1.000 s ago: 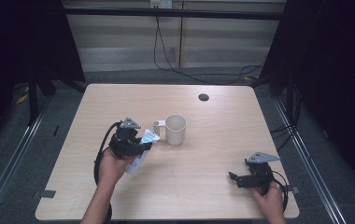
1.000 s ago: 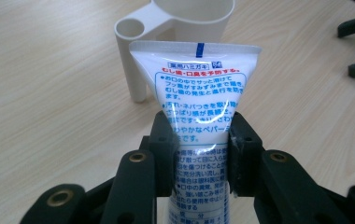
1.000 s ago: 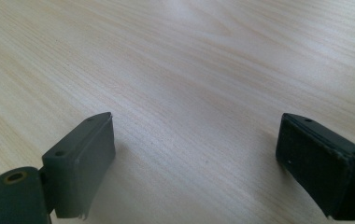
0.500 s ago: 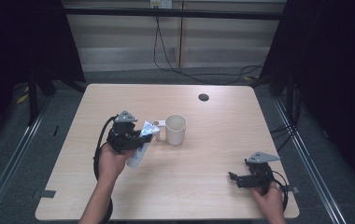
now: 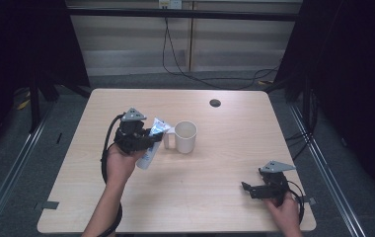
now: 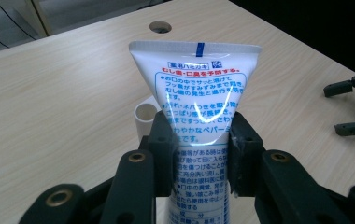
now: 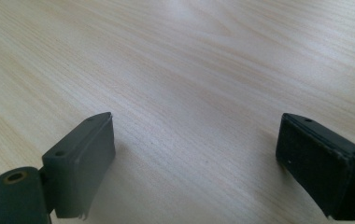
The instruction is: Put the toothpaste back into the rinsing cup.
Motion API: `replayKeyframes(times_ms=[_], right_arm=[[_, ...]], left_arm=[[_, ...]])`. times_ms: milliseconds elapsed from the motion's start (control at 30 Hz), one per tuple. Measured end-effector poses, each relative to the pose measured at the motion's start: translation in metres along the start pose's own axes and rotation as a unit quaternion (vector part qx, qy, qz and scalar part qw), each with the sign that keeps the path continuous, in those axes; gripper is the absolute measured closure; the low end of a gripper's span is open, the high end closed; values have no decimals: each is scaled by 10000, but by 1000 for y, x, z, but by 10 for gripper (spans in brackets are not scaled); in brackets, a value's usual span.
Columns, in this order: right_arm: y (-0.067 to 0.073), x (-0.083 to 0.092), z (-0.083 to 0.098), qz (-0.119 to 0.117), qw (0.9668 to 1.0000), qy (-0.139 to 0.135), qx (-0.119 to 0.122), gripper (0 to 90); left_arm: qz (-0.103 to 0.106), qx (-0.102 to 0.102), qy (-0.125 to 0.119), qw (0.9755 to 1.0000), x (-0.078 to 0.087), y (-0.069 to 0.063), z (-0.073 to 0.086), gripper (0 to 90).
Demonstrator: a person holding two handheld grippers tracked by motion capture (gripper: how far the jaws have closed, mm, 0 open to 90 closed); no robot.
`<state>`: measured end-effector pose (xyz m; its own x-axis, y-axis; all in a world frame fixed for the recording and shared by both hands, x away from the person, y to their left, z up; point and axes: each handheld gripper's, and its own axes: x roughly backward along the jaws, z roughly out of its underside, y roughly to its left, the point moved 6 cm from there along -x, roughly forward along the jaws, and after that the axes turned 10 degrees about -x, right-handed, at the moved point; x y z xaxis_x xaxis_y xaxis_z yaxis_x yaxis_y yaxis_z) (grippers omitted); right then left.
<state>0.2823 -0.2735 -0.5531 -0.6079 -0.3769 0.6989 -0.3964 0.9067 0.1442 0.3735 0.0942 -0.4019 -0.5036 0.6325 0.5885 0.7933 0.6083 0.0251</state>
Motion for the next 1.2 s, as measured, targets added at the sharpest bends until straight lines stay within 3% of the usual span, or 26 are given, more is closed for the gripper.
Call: replayKeyframes(times_ms=[333, 767, 1200], right_arm=[[0, 0, 0, -1, 10000, -1, 6, 113], [0, 0, 0, -1, 10000, -1, 7, 113], [0, 0, 0, 3, 10000, -6, 11, 113]], left_arm=[[-216, -38, -311, 9993, 1, 2, -14, 681], [-307, -61, -404, 9987, -6, 3, -27, 678], [-266, -24, -402, 9988, -16, 5, -40, 675]])
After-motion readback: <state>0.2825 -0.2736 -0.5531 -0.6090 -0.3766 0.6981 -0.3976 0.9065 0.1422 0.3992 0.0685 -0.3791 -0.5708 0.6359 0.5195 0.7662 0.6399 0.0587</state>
